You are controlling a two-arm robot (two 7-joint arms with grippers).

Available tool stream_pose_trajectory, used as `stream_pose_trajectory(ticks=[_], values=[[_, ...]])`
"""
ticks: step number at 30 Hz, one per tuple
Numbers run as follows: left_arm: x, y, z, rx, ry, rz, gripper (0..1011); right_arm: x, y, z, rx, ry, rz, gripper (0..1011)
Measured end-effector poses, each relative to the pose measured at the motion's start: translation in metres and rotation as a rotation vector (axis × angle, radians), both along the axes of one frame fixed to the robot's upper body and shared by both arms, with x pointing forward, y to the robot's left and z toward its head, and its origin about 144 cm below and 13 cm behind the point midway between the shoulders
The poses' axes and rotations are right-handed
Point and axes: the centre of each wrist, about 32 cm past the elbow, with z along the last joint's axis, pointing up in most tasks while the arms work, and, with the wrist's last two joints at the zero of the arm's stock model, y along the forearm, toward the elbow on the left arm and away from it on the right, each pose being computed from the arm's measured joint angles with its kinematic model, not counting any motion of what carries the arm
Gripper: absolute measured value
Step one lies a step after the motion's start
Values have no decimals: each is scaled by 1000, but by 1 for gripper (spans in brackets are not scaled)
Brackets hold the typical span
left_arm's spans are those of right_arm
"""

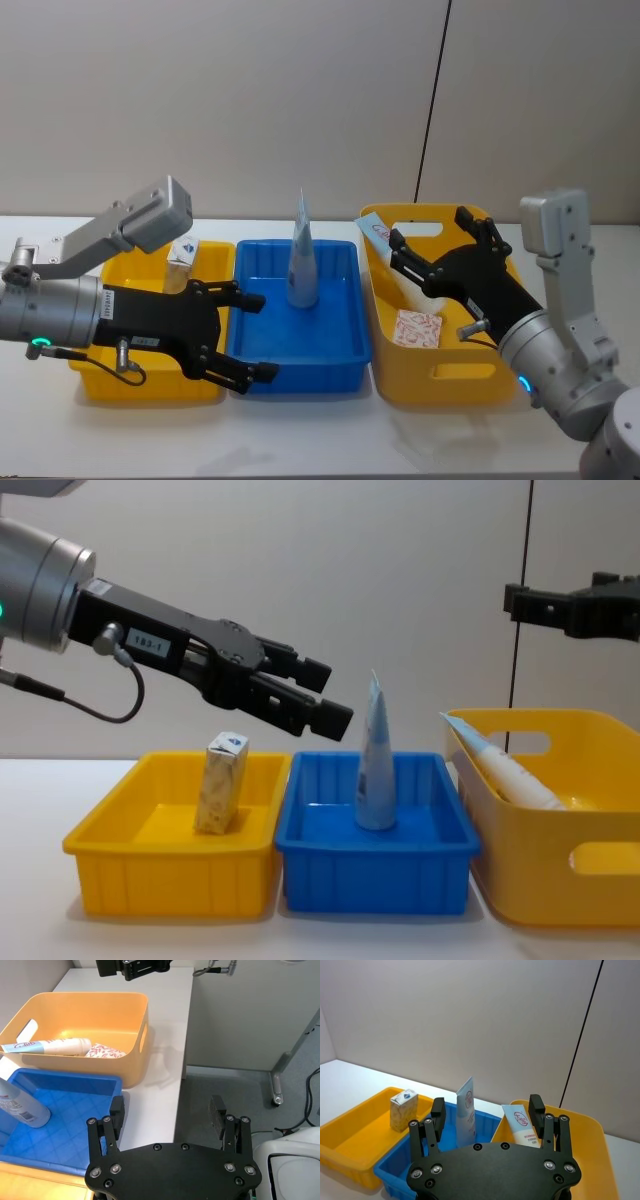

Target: Bimanual collaborative sorting of washing and personal care products

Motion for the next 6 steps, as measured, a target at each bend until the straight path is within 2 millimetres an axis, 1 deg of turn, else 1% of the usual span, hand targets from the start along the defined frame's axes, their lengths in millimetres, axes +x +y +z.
stream_pose_trajectory(ticks=[6], values=[[0,0,0,0,0,0,1001,-4,2,-2,-7,-3,-3,1000]])
